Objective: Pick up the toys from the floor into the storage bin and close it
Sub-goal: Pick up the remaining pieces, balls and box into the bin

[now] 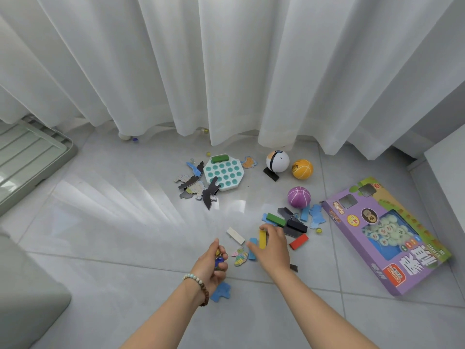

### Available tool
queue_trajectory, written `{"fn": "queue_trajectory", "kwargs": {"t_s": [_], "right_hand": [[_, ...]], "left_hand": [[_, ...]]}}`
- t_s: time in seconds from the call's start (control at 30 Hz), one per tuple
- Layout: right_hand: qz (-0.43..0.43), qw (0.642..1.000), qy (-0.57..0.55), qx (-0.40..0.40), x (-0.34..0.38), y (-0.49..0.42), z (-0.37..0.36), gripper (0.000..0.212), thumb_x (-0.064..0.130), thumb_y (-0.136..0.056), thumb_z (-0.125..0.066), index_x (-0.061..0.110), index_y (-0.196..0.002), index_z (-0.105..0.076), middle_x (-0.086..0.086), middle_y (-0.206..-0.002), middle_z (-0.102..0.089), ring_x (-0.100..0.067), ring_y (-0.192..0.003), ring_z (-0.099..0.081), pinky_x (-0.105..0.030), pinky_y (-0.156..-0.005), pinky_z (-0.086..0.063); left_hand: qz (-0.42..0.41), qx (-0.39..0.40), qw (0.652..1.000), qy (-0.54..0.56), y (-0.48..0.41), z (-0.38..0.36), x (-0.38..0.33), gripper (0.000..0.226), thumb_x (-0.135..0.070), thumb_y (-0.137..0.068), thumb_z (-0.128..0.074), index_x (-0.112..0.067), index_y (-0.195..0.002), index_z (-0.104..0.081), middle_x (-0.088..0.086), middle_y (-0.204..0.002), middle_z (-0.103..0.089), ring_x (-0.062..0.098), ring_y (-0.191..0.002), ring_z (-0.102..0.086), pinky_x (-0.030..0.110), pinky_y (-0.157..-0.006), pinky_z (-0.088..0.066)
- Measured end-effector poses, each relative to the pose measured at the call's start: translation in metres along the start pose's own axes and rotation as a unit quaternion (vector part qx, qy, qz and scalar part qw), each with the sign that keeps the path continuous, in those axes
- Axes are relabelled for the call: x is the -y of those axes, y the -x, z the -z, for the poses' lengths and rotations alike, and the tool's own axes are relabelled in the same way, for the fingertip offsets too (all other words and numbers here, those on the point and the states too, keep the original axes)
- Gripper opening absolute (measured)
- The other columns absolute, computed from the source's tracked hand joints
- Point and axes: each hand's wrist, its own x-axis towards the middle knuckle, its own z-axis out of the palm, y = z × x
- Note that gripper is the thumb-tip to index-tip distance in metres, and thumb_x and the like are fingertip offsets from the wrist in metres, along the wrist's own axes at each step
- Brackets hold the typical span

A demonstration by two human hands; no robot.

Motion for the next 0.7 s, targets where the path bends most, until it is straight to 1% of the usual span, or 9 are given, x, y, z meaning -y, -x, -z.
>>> {"fn": "queue_trajectory", "kwargs": {"t_s": [0.07, 0.13, 0.23, 0.3, 0.4, 0.5, 0.57, 0.6, 0.7], "right_hand": [[-0.001, 0.998, 0.058, -0.006, 0.004, -0.001, -0.009, 0.048, 0.032, -0.078, -0.072, 0.021, -0.118, -0.047, 0.001, -0.119, -0.043, -0.017, -0.112, -0.045, -0.027, -0.078, -0.043], [-0.014, 0.998, 0.059, -0.025, 0.008, 0.000, -0.013, 0.048, 0.026, -0.079, -0.071, 0.020, -0.118, -0.045, 0.001, -0.119, -0.048, -0.017, -0.112, -0.048, -0.027, -0.079, -0.043], [-0.024, 0.999, 0.007, -0.034, 0.005, 0.000, -0.013, 0.046, 0.019, -0.077, -0.072, 0.018, -0.114, -0.044, 0.001, -0.111, -0.054, -0.019, -0.106, -0.053, -0.026, -0.079, -0.043], [-0.015, 0.996, -0.070, -0.050, 0.001, 0.004, -0.007, 0.042, 0.016, -0.076, -0.072, 0.021, -0.107, -0.045, 0.002, -0.103, -0.058, -0.019, -0.097, -0.056, -0.027, -0.078, -0.046], [0.003, 0.982, -0.134, -0.130, -0.010, 0.005, 0.017, 0.040, 0.012, -0.074, -0.073, 0.025, -0.101, -0.046, 0.005, -0.095, -0.057, -0.015, -0.084, -0.056, -0.029, -0.074, -0.048], [-0.025, 0.969, -0.141, -0.201, -0.027, -0.002, 0.046, 0.039, 0.013, -0.076, -0.073, 0.019, -0.107, -0.048, 0.001, -0.094, -0.059, -0.015, -0.076, -0.058, -0.032, -0.070, -0.051], [-0.055, 0.972, -0.122, -0.196, -0.038, -0.007, 0.057, 0.039, 0.013, -0.079, -0.071, 0.014, -0.111, -0.048, -0.001, -0.099, -0.056, -0.014, -0.075, -0.057, -0.025, -0.065, -0.046], [-0.067, 0.976, -0.095, -0.182, -0.043, -0.009, 0.059, 0.039, 0.013, -0.080, -0.070, 0.012, -0.112, -0.048, -0.002, -0.103, -0.053, -0.015, -0.079, -0.056, -0.023, -0.065, -0.042], [-0.086, 0.983, -0.042, -0.160, -0.053, -0.014, 0.062, 0.042, 0.016, -0.079, -0.073, 0.008, -0.112, -0.047, -0.007, -0.113, -0.045, -0.018, -0.088, -0.049, -0.026, -0.071, -0.039]], "left_hand": [[-0.008, -0.001, 1.000, -0.015, 0.000, 0.003, -0.002, 0.037, -0.038, -0.093, -0.050, -0.014, -0.066, -0.047, 0.000, -0.060, -0.045, 0.004, -0.033, -0.034, 0.010, -0.027, -0.022], [-0.012, -0.002, 1.000, -0.021, 0.000, 0.007, -0.001, 0.036, -0.037, -0.093, -0.050, -0.013, -0.066, -0.047, 0.000, -0.061, -0.045, 0.004, -0.033, -0.034, 0.010, -0.028, -0.021], [-0.011, -0.005, 1.000, -0.029, 0.000, 0.011, 0.000, 0.036, -0.037, -0.094, -0.050, -0.013, -0.067, -0.048, 0.001, -0.061, -0.046, 0.004, -0.034, -0.035, 0.010, -0.028, -0.021], [-0.010, -0.009, 0.999, -0.030, 0.000, 0.013, 0.002, 0.036, -0.036, -0.094, -0.049, -0.012, -0.067, -0.048, 0.001, -0.062, -0.046, 0.005, -0.034, -0.035, 0.010, -0.028, -0.022], [-0.009, -0.008, 0.999, -0.039, -0.001, 0.011, 0.003, 0.036, -0.037, -0.094, -0.049, -0.013, -0.068, -0.048, 0.001, -0.062, -0.046, 0.005, -0.035, -0.034, 0.011, -0.028, -0.022], [-0.012, -0.008, 0.999, -0.041, -0.004, 0.006, 0.006, 0.036, -0.036, -0.094, -0.049, -0.013, -0.067, -0.048, 0.001, -0.062, -0.045, 0.005, -0.034, -0.034, 0.010, -0.028, -0.022], [-0.009, -0.006, 0.999, -0.042, -0.005, 0.002, 0.008, 0.036, -0.036, -0.094, -0.049, -0.013, -0.067, -0.048, 0.001, -0.062, -0.045, 0.005, -0.034, -0.034, 0.010, -0.028, -0.022], [-0.007, -0.003, 0.999, -0.041, -0.006, -0.001, 0.010, 0.036, -0.036, -0.095, -0.049, -0.013, -0.067, -0.048, 0.001, -0.061, -0.045, 0.004, -0.034, -0.034, 0.010, -0.028, -0.022], [-0.004, 0.003, 0.999, -0.034, -0.007, -0.006, 0.014, 0.036, -0.034, -0.095, -0.049, -0.012, -0.067, -0.048, 0.001, -0.058, -0.046, 0.004, -0.033, -0.035, 0.009, -0.028, -0.022]]}}
